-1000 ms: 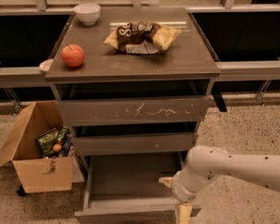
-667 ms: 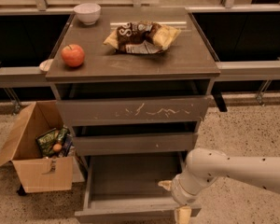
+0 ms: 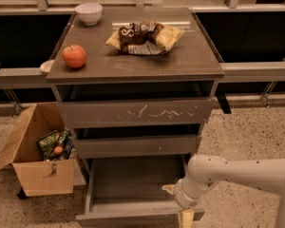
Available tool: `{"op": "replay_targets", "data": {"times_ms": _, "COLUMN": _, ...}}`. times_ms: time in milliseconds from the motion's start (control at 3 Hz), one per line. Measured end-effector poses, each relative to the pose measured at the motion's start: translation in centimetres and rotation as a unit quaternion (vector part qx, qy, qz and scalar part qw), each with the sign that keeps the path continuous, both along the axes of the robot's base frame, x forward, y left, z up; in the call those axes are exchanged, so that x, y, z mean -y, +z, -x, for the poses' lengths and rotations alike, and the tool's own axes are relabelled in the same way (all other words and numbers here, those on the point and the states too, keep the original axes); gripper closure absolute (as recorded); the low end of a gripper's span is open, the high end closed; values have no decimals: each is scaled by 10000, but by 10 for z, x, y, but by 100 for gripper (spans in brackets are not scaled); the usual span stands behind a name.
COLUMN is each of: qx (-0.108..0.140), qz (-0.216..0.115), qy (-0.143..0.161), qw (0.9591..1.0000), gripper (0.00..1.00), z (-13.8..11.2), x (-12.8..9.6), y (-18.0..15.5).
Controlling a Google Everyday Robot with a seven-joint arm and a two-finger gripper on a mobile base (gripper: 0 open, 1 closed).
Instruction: Close bottom drawer
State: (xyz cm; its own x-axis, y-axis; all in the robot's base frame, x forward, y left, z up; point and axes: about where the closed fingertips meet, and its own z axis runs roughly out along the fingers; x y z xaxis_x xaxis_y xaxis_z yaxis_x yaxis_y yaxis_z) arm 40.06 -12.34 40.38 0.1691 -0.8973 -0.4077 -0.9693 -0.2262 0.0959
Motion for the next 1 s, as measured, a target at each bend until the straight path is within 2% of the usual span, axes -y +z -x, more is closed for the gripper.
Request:
{"op": "replay_targets", "data": {"times_ms": 333, "qx": -28, "qz": 76, "qy": 69, "qw": 9999, "gripper": 0, "z": -18, "x": 18, "y": -55}}
{"op": "replay_targets", "data": {"times_ms": 667, "qx": -117, "qz": -104, "qy": -8, "qw": 9999, "gripper": 16, "z": -26, "x": 32, "y": -100}}
{"op": "replay_targets", "data": {"times_ms": 1000, "qx": -117, "qz": -390, "qy": -130, "qw": 9991, "gripper": 47, "z": -28, "x": 46, "y": -130}}
